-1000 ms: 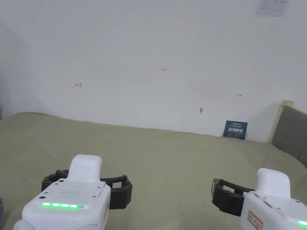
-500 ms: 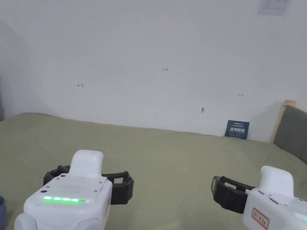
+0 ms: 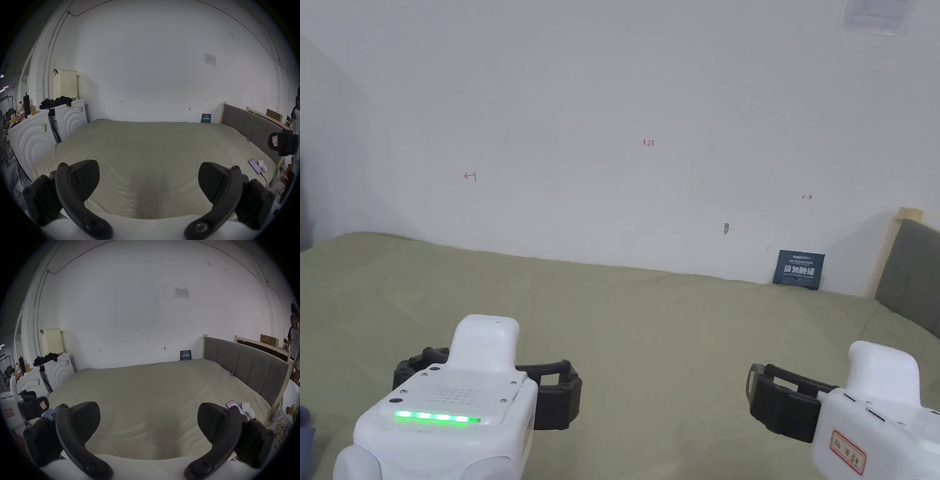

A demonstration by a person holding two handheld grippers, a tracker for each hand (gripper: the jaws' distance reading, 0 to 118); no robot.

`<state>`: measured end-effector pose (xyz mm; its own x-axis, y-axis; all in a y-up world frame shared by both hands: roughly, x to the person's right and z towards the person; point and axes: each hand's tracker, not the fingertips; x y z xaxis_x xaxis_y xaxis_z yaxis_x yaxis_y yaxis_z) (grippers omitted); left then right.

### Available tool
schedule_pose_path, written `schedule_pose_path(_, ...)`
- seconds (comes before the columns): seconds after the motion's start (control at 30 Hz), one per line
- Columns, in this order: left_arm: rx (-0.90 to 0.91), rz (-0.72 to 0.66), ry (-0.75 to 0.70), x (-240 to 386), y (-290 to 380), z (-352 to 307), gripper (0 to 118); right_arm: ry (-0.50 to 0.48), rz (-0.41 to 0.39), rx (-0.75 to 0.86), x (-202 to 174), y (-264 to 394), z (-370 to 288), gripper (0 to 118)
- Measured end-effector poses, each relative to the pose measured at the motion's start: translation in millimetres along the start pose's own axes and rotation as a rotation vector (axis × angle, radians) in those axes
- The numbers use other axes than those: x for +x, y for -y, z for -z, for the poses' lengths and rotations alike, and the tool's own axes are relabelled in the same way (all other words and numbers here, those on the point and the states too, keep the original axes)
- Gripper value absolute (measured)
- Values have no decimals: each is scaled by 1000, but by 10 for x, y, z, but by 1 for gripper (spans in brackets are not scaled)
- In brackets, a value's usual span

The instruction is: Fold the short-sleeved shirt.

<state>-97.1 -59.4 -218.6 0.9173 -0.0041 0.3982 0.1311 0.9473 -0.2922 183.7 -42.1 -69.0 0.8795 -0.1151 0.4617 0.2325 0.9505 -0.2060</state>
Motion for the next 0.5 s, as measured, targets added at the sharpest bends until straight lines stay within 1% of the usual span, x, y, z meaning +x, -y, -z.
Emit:
schedule_pose_path(0.27, -14, 3, 3, 11, 14, 50, 118, -7, 10, -4, 28, -48, 34, 118)
schedule_pose_path(0.33, -17, 1, 7, 9, 20, 64, 118, 10, 17, 1, 33, -48, 35, 118)
schedule_pose_path(0.37, -18, 1, 7, 8, 23, 67, 118, 35, 16, 12, 33, -49, 31, 118)
schedule_pose_path(0.4, -19, 3, 6, 7, 25, 72, 118, 51, 3, 14, 22, -50, 27, 118)
schedule_pose_path(0.5, -14, 0, 8, -6, 29, 82, 118, 51, -16, 14, 6, -49, 46, 118)
